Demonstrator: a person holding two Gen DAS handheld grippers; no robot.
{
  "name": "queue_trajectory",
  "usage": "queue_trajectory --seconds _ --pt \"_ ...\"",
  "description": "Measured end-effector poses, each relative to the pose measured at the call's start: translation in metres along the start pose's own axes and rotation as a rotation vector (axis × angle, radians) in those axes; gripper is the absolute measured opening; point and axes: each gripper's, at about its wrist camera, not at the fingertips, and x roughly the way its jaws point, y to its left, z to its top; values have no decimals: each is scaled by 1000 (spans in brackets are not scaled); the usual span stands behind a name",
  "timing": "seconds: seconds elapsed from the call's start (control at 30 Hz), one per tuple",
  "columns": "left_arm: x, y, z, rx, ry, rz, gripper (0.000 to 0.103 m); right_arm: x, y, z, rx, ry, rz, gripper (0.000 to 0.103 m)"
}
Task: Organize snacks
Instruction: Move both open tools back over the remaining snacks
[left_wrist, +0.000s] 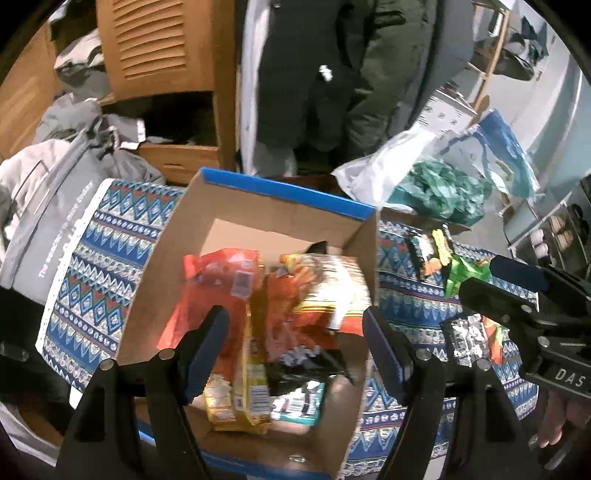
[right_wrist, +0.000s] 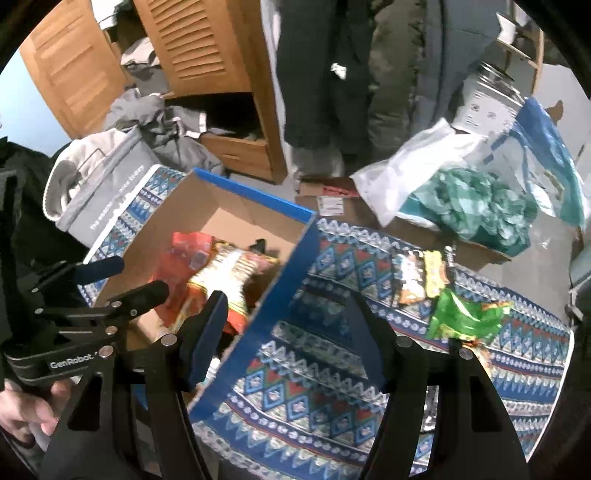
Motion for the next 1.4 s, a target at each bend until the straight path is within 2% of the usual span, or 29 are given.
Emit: queue_trajectory --seconds 0.47,0.77,0.83,0.93,1.4 --pt "5 -59 -6 118 18 -24 76 -22 -57 -20 86 -15 -46 67" --pt "12 -91 -8 157 36 -35 76 -30 -91 -35 115 -14 -100 68" --pt "13 -98 -9 168 38 -37 80 -30 -100 -40 125 -7 -107 68" --pt "17 -110 -11 187 38 -37 81 -29 -116 -47 151 7 -115 68" --pt "63 -158 -21 229 154 -51 81 -9 -189 -89 294 91 -161 68"
